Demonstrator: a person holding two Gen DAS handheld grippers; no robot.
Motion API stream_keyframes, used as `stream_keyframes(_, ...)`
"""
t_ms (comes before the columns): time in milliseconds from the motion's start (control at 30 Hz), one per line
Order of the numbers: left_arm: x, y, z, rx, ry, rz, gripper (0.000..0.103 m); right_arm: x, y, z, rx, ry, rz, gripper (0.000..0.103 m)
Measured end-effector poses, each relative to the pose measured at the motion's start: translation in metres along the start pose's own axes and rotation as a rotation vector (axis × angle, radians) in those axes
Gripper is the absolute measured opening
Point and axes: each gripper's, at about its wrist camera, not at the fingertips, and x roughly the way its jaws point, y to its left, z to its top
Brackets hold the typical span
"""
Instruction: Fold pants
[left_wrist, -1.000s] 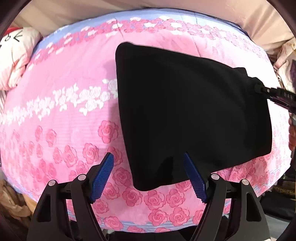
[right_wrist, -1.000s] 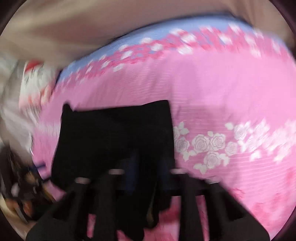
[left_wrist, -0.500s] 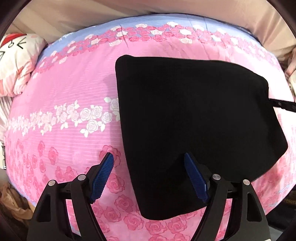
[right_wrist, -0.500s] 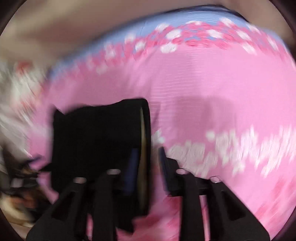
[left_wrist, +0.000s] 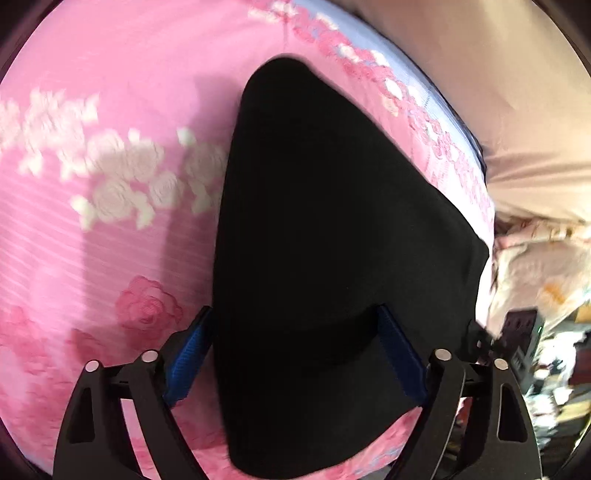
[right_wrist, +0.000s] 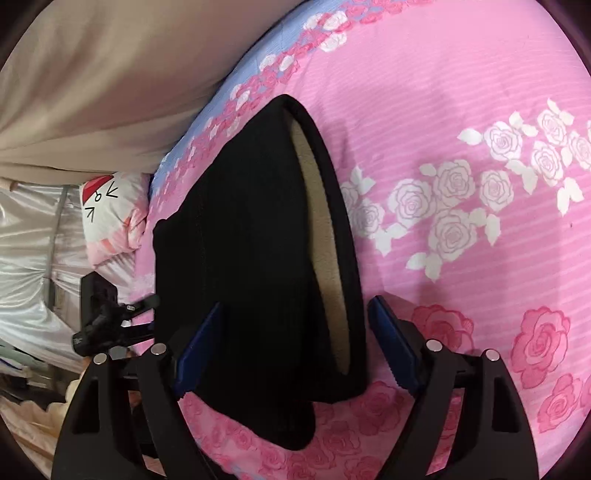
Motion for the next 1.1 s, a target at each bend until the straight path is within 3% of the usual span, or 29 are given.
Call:
stream_keyframes(33, 0.001, -0.002, 0.000, -0.005, -0.009, -0.007, 0.097, -0.002, 0.004, -0.003, 0.002, -0.005, -0.002, 0.075)
stream_keyframes(100, 0.006, -0.010, -0.002, 0.021, -0.027, 0.019, 0.097, -0.004, 0.001, -0.006, 0.027, -0.026, -0.013, 0.055)
stream_keyframes(133, 0.009, -0.015, -0.004, 0.047, -0.037, 0.040, 0.097, -0.003, -0.001, -0.007, 0.038, -0.030, -0.023, 0.053)
stream_keyframes(167, 0.011, -0.020, -0.007, 0.087, -0.041, 0.057, 0.097, -0.003, 0.001, -0.012, 0.070, -0.026, -0.004, 0.042)
stream_keyframes(233, 0.015, -0.026, -0.011, 0.142, -0.045, 0.079, 0.094, 0.001, 0.015, -0.014, 0.061, -0.023, -0.039, 0.039)
stream_keyframes(300, 0.014, -0.029, -0.013, 0.165, -0.040, 0.090, 0.076, 0.000, 0.023, -0.013, 0.091, -0.026, -0.058, 0.037)
stream_keyframes(333, 0.014, -0.028, -0.012, 0.156, -0.023, 0.056, 0.053, -0.003, 0.025, -0.011, 0.116, -0.029, -0.047, 0.036)
stream_keyframes(367, 0.014, -0.026, -0.011, 0.137, -0.003, 0.016, 0.044, -0.007, 0.028, -0.011, 0.132, -0.032, -0.033, 0.035)
stream_keyframes(467, 0.009, -0.031, -0.007, 0.139, 0.014, 0.012, 0.033, -0.030, 0.055, -0.018, 0.121, -0.021, 0.007, 0.034)
stream_keyframes(633, -0.035, -0.036, -0.022, 0.164, 0.054, -0.042, 0.030, -0.056, 0.079, -0.069, 0.111, 0.042, 0.003, 0.034)
stream_keyframes(733, -0.050, -0.018, -0.051, 0.167, 0.112, -0.026, 0.030, -0.030, 0.050, -0.113, 0.149, 0.137, -0.048, 0.034)
stream_keyframes(800, -0.040, -0.001, -0.072, 0.159, 0.153, 0.023, 0.031, -0.013, 0.027, -0.130, 0.176, 0.120, -0.028, 0.044)
stream_keyframes(833, -0.030, 0.009, -0.081, 0.145, 0.158, 0.037, 0.034, -0.011, 0.017, -0.133, 0.221, 0.079, 0.025, 0.047)
stream_keyframes(900, -0.023, 0.021, -0.085, 0.093, 0.116, 0.017, 0.047, -0.011, 0.019, -0.130, 0.213, 0.066, 0.018, 0.051)
stream_keyframes(933, -0.021, 0.026, -0.084, 0.046, 0.106, 0.019, 0.066, -0.009, 0.026, -0.127, 0.175, 0.084, -0.018, 0.050)
stream_keyframes(967, -0.017, 0.030, -0.083, 0.000, 0.111, 0.019, 0.068, -0.009, 0.030, -0.124, 0.165, 0.102, -0.035, 0.041)
stream_keyframes(1000, -0.016, 0.028, -0.083, -0.009, 0.098, 0.019, 0.068, -0.012, 0.031, -0.121, 0.193, 0.109, -0.027, 0.035)
stream_keyframes(1033, -0.015, 0.022, -0.083, 0.025, 0.103, 0.035, 0.059, -0.017, 0.036, -0.118, 0.198, 0.106, -0.029, 0.034)
stream_keyframes(1067, -0.015, 0.016, -0.084, 0.066, 0.110, 0.038, 0.042, -0.024, 0.045, -0.116, 0.184, 0.100, -0.034, 0.031)
stream_keyframes(1100, -0.018, 0.009, -0.085, 0.100, 0.118, 0.046, 0.038, -0.034, 0.060, -0.113, 0.160, 0.088, -0.026, 0.030)
